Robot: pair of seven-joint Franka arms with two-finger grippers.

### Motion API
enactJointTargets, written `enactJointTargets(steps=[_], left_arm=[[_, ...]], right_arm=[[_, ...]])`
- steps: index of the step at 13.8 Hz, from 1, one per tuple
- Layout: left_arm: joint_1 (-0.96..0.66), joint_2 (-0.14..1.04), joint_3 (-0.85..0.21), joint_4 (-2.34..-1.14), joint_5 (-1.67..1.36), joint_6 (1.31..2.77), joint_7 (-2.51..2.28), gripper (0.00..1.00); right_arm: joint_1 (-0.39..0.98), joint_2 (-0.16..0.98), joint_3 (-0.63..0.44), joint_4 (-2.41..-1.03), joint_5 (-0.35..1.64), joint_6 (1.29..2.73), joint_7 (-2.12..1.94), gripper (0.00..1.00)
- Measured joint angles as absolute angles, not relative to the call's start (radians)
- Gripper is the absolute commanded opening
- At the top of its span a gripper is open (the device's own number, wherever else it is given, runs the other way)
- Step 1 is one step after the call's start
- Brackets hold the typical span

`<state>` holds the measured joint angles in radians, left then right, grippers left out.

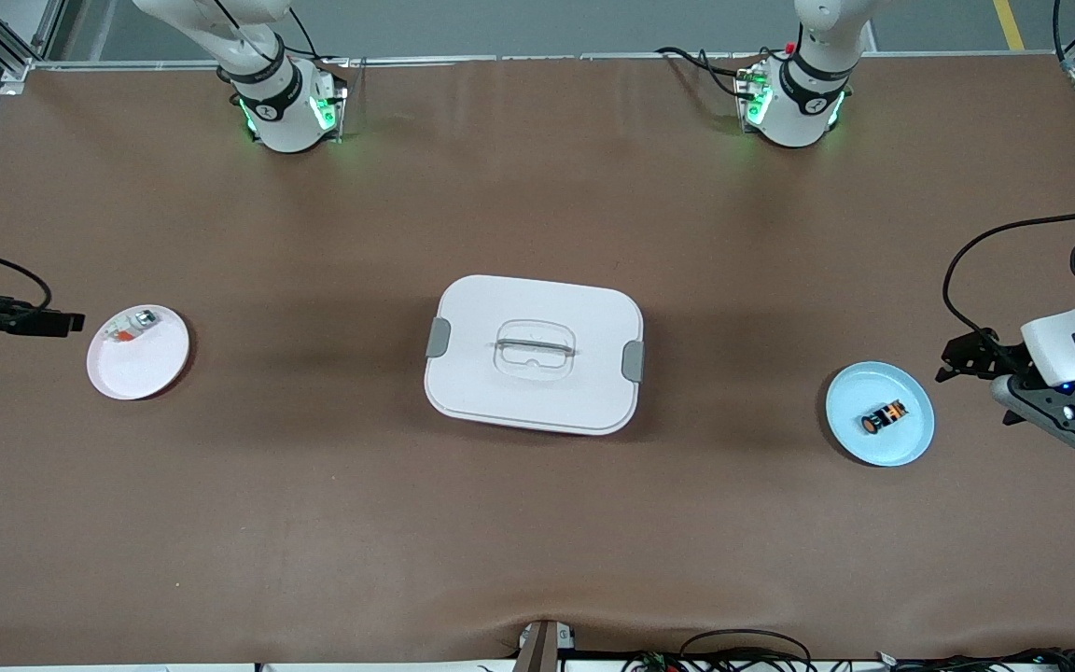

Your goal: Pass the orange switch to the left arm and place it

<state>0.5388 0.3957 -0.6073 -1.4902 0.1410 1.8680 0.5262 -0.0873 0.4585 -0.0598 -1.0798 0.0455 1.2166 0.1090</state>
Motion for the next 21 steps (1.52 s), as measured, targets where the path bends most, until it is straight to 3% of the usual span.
enactJointTargets(steps=[6,16,18,21], left_arm=[[0.537,0.317,-0.652,-1.479,0.141,1.808,0.264,1.00],[0.531,0.207,-0.656,-1.458,0.131,1.676,0.141,1.00],[0.460,0.189,-0.571,-1.445,0.088,1.632,0.141,1.00],[0.246,0.143,-0.332,-1.441,0.003,1.594,0.141,1.00]], right_arm=[[0.137,0.415,-0.041,-1.078,-0.089,1.243,0.213,1.00],[0.148,0.384,-0.049,-1.084,-0.095,1.210,0.227,1.00],[0.146,0.384,-0.050,-1.090,-0.095,1.212,0.227,1.00],[0.146,0.378,-0.050,-1.092,-0.095,1.211,0.227,1.00]])
